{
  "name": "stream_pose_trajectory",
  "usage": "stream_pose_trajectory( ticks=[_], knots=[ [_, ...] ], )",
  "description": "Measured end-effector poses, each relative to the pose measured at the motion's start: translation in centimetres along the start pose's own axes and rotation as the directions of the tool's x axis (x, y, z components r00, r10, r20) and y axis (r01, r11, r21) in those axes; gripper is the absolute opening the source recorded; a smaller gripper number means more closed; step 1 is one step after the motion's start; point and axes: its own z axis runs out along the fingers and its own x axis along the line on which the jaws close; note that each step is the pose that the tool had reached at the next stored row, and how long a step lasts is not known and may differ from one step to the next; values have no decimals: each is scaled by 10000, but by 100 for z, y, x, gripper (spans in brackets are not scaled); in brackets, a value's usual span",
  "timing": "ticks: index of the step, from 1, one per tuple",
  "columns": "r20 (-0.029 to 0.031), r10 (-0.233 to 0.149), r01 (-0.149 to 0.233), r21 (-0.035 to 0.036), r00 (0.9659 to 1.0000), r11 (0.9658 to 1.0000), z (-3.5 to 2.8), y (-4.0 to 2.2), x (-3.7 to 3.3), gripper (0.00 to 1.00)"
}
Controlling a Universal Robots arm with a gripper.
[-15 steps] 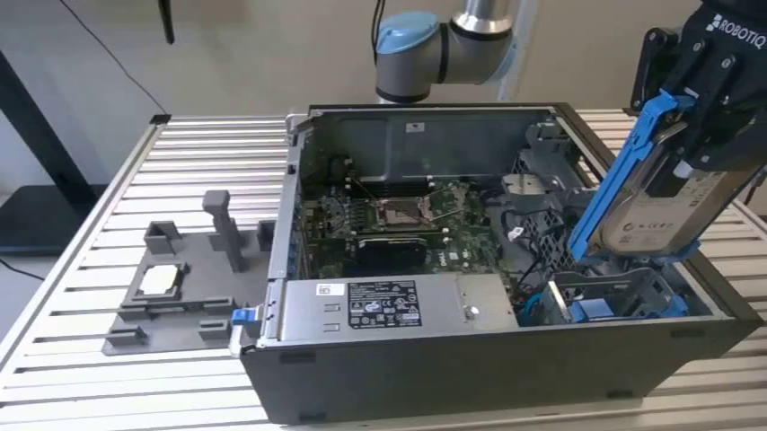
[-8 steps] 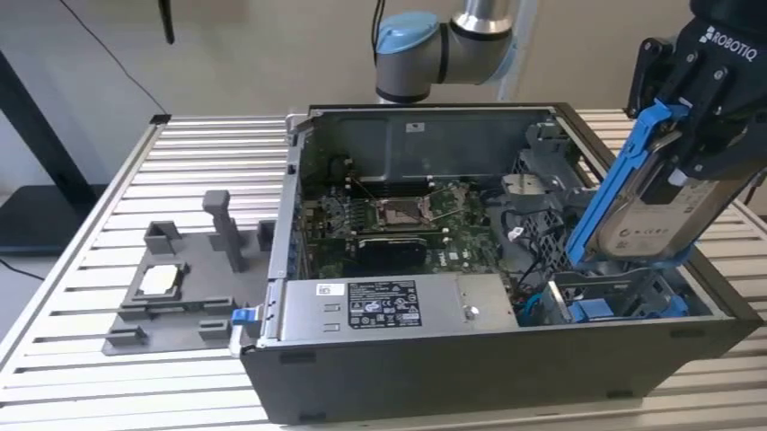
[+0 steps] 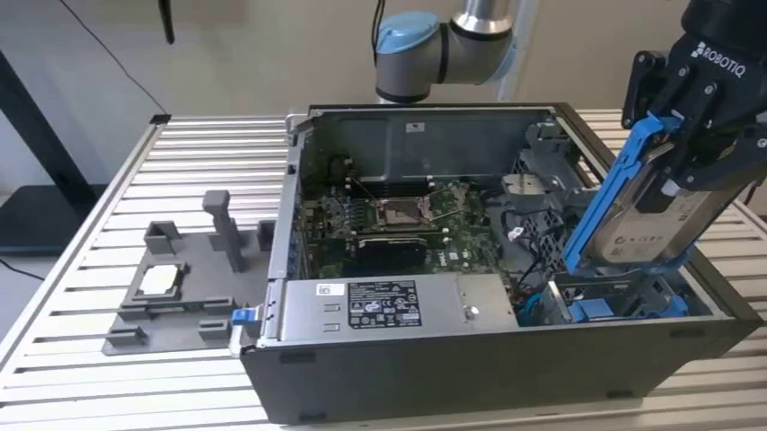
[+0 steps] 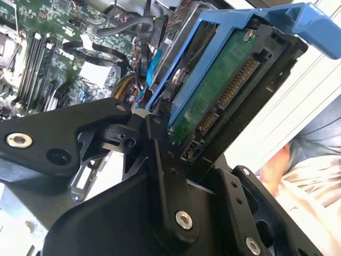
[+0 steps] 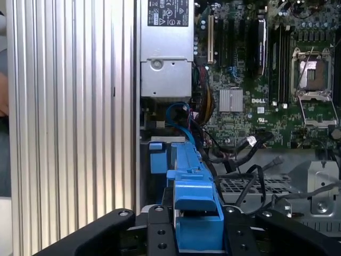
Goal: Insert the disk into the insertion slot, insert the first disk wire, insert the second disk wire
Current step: 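Insert the disk into the insertion slot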
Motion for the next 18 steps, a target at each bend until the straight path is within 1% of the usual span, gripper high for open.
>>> stream_pose_trajectory(
  ticks=[12,18],
  knots=[
    [1,-10,10,0,10000,10000,163,-28,12,33],
    [-1,-15,15,0,10000,10000,232,-40,21,33]
  ],
)
